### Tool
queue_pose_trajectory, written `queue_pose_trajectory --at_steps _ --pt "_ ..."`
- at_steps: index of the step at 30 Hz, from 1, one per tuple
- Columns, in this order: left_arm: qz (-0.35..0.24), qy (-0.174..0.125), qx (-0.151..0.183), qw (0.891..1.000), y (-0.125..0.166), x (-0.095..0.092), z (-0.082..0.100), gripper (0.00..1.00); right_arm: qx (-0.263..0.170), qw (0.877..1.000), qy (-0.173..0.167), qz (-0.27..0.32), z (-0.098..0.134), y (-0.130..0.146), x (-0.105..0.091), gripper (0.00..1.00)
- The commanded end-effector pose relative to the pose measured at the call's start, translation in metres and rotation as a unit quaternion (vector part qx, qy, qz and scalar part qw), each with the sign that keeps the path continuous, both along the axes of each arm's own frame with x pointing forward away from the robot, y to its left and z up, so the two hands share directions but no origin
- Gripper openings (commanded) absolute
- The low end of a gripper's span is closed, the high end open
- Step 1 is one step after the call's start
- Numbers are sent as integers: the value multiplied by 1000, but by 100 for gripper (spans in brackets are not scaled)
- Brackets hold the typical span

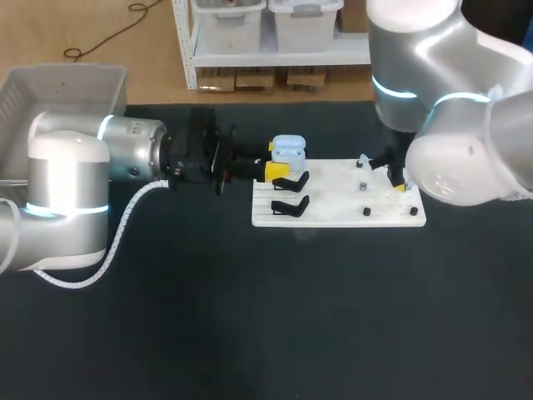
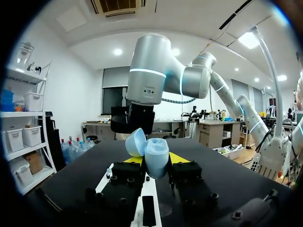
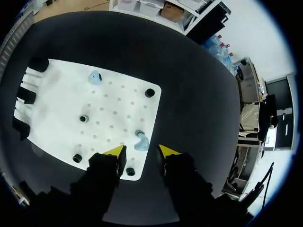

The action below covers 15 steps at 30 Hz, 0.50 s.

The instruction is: Pick up each earbud case from the left stands, insert the matching earbuds, close the lid, and place the case in the box.

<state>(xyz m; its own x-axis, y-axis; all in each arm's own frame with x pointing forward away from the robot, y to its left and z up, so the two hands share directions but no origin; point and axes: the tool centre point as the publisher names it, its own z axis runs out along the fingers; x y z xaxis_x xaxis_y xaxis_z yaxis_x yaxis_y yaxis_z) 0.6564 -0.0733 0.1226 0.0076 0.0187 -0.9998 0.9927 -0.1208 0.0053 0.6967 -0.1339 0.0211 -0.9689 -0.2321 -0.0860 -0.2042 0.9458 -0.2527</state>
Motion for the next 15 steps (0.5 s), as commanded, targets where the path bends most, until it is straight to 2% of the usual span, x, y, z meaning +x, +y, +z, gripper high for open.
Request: queue_pose_trajectory --at_steps 1,15 --pt "0 -1 -2 1000 0 0 -1 0 -3 1000 -7 0 -3 0 -1 40" --pt "0 -1 -2 1000 0 0 -1 0 -13 1000 -19 0 -5 -3 3 35"
